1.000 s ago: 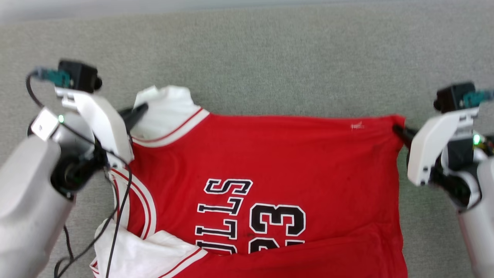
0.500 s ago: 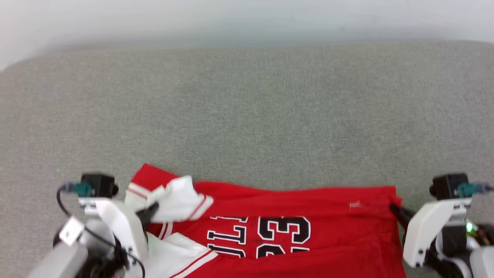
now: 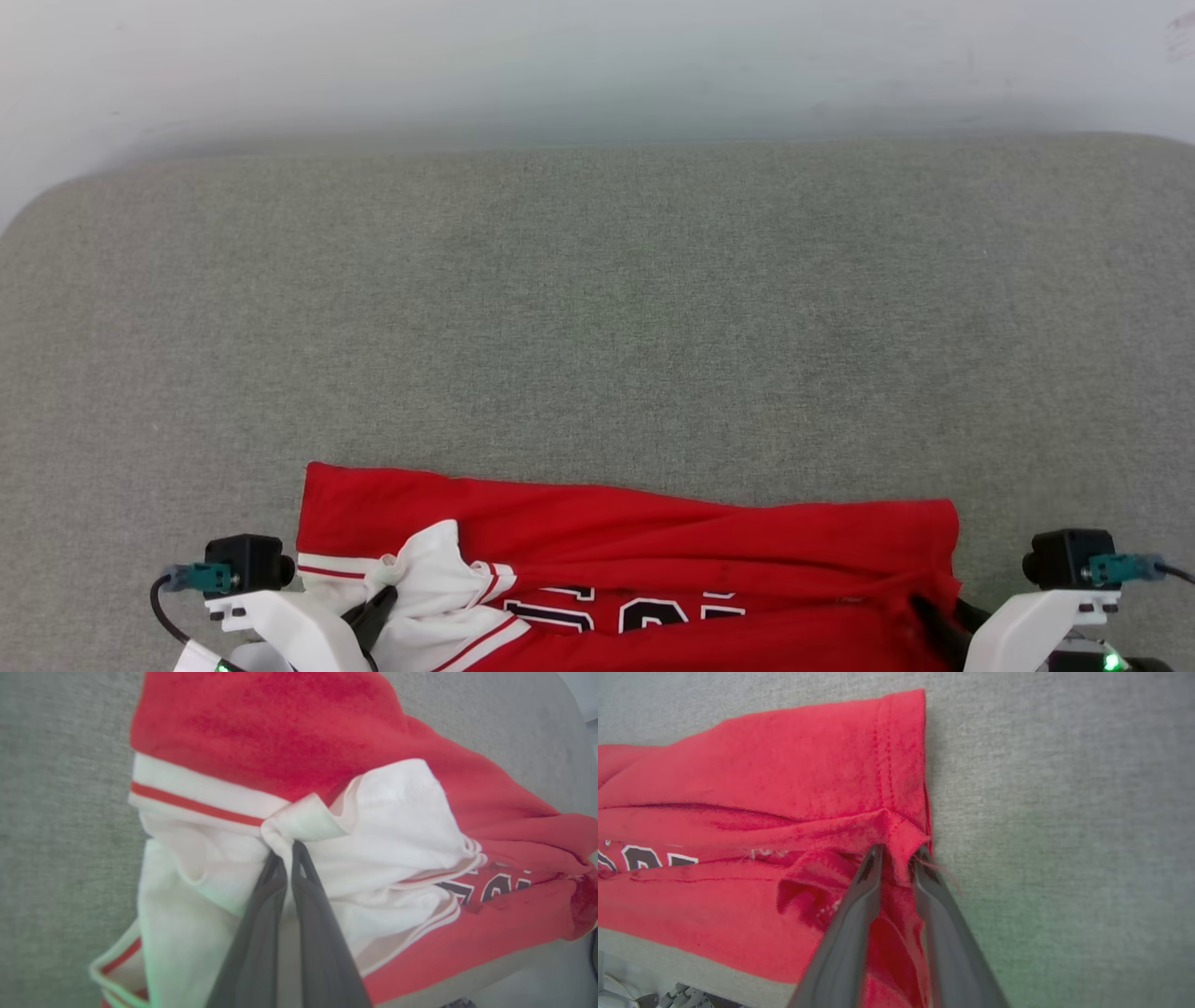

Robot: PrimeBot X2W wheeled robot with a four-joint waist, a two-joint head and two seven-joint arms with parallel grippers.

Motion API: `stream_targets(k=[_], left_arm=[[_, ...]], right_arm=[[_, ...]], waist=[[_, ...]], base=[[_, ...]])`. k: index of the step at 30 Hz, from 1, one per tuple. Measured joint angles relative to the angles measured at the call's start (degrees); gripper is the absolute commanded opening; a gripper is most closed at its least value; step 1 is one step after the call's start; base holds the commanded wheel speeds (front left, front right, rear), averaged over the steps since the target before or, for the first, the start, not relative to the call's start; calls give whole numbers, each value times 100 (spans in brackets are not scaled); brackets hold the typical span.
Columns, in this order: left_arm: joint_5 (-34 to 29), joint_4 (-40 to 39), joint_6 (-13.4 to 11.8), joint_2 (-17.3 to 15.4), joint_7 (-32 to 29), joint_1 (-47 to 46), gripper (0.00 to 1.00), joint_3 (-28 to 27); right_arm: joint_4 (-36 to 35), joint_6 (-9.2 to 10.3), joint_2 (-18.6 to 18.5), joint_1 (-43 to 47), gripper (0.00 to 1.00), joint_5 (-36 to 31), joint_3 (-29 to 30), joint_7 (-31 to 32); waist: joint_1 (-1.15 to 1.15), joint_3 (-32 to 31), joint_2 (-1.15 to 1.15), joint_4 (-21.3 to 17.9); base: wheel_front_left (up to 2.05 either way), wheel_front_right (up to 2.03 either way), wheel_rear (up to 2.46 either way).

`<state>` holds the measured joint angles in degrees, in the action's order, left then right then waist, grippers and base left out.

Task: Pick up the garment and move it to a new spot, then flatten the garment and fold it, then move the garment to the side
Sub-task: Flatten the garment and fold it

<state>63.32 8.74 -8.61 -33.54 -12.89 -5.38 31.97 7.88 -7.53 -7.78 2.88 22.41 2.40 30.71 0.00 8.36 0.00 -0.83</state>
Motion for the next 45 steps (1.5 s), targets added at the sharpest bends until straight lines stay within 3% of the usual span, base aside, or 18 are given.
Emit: stream_targets(k=[2,13,25,36,42,43,44,45], left_arm=[[-2,78,5,49,101,31,100,10],[-409,57,104,253,1058,57,100,-69],[-1337,-594,-233,446,2582,-108,100,-371],[-2642,-1281,-511,820,2784,-132,100,-797],[-2885,-1388,-502,936,2787,41,100,-870],[-2899,-1388,-499,948,2787,49,100,-878],[-2930,-1384,-491,949,2787,54,100,-890],[-2941,-1379,-465,949,2787,55,100,-901]], right_arm=[[33,-1,57,76,100,-1,-19,-92],[-453,2,218,349,100,-30,79,-742],[-901,2,47,346,100,-203,604,98],[-481,3,153,300,100,-75,557,719],[-120,3,159,222,100,87,416,935],[-74,4,158,192,52,112,404,975],[-40,4,153,172,29,121,393,985],[-10,4,149,158,0,153,394,991]], waist=[[0,-35,0,-19],[0,-365,0,-40],[0,-514,0,66],[1,-258,0,384],[0,-144,0,496],[0,-131,0,503],[0,-120,0,508],[0,-112,0,514]], base=[[0,0,0],[0,0,0],[0,0,0],[0,0,0],[0,0,0],[0,0,0],[0,0,0],[0,0,0]])
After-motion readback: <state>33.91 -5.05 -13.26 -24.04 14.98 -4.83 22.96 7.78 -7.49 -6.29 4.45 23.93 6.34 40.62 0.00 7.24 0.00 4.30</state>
